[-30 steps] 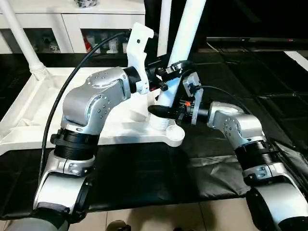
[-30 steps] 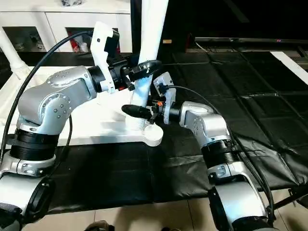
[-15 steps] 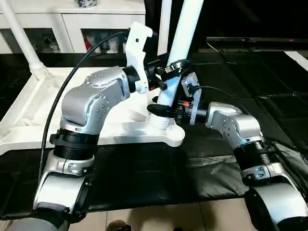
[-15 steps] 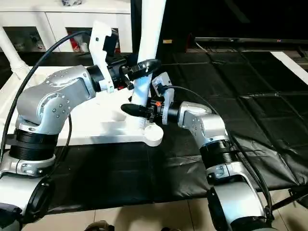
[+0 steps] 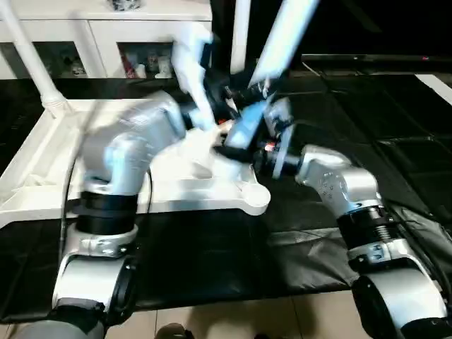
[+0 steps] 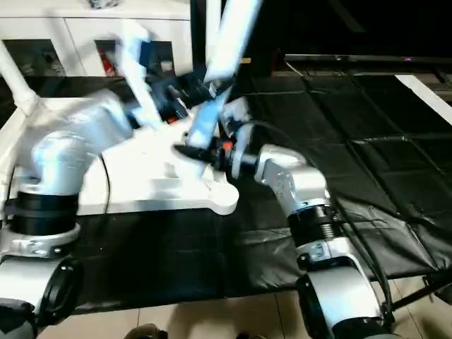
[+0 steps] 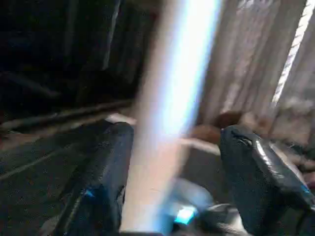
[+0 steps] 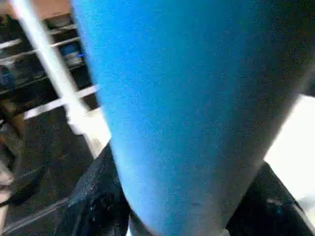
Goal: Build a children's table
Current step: Pick table leg
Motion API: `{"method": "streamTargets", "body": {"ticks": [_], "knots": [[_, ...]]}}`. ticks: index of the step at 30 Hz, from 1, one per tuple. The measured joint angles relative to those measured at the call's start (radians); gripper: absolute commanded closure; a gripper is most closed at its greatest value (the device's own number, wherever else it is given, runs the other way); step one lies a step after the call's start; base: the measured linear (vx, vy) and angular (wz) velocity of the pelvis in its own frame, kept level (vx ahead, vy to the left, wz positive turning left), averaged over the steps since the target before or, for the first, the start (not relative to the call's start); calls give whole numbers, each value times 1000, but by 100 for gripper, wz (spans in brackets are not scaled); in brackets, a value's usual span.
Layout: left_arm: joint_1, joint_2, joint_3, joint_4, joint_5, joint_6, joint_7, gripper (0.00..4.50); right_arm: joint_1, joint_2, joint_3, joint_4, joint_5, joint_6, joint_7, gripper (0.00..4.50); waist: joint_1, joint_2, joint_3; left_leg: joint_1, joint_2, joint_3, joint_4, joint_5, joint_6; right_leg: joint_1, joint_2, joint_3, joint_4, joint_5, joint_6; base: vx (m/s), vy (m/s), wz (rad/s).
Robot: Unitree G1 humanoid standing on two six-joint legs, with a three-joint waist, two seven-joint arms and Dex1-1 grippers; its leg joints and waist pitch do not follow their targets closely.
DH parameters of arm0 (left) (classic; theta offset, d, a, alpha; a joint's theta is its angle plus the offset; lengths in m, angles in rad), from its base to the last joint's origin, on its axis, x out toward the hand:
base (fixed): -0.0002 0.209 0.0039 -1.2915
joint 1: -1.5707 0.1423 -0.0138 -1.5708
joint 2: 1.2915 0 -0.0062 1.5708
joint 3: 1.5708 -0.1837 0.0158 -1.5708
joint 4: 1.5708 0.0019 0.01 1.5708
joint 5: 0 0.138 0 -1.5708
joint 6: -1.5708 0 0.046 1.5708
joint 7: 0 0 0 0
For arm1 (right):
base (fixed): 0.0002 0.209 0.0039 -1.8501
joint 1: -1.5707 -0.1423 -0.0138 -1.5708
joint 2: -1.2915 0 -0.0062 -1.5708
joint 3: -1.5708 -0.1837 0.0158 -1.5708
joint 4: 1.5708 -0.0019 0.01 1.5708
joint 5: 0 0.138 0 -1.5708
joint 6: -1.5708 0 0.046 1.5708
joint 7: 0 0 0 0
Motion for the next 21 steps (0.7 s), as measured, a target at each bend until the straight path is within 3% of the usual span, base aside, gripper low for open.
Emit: {"method": "streamTargets", "body": {"ticks": [5,7,12,15,21], "knots": [[0,-27,14,-28,-100,59,-14,148,0,19,-3,12,0,-8,-46,257,-6,0,0,1,0,1,0,1,-1,0,0,0,2,0,-1,0,0,0],[0,-24,43,-27,-135,75,-15,148,0,30,-30,32,0,-30,-83,257,-9,0,0,1,0,1,0,1,-1,0,0,0,3,0,-1,0,0,0],[23,68,88,-47,-176,88,-75,148,2,42,-81,47,-8,-103,-193,257,-9,0,0,3,0,1,0,1,-2,0,0,1,4,0,-1,0,0,0],[78,158,63,-61,-144,85,-137,148,31,22,-96,47,-30,-126,-250,257,-6,0,0,2,0,1,0,1,-2,0,0,1,4,0,0,0,0,0],[175,334,-142,-18,74,-60,-274,148,112,17,-101,23,-48,-123,-282,257,-5,1,0,3,0,1,0,1,-2,0,0,2,4,0,0,0,0,0]]}}
